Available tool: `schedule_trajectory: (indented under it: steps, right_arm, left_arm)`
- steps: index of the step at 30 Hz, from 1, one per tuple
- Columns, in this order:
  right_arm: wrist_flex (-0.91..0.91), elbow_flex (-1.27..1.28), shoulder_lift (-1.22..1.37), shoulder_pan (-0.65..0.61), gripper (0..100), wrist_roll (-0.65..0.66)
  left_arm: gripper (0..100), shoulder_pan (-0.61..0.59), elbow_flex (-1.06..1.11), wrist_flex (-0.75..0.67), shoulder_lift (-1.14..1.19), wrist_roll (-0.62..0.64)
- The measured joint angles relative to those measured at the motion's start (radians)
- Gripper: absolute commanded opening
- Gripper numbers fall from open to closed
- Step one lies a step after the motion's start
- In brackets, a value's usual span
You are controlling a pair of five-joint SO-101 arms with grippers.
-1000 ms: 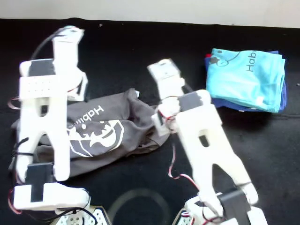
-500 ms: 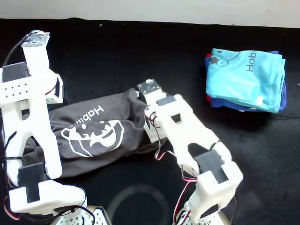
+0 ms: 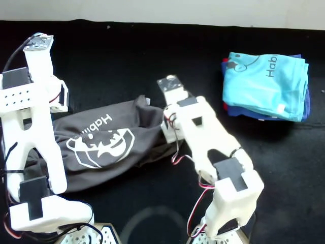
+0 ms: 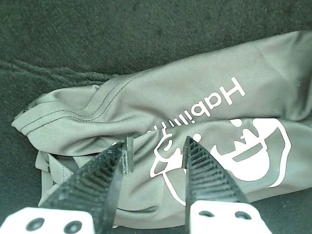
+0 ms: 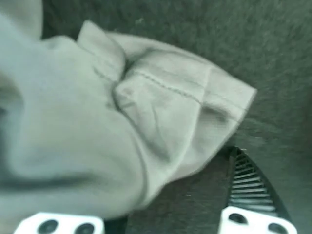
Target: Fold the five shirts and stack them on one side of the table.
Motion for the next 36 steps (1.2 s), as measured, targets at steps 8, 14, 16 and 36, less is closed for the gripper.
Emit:
schedule_trajectory:
  steps: [8, 14, 16, 36]
  right_arm:
    - [0.078, -0.11, 0.009, -0.02, 27.5, 0.0]
    - [-0.012, -0.112, 0.081, -0.021, 24.8, 0.0]
    - [-0.029, -0.114, 0.121, -0.021, 16.3, 0.0]
    - [0.284, -0.127, -0.361, 0.14, 0.5, 0.141]
  left_arm:
    - [17, 0.0, 0.0, 0.0, 0.0, 0.0]
    - [17, 0.0, 0.0, 0.0, 0.0, 0.0]
    - [17, 0.0, 0.0, 0.0, 0.0, 0.0]
    - [17, 0.095, 0.002, -0.003, 0.002, 0.0]
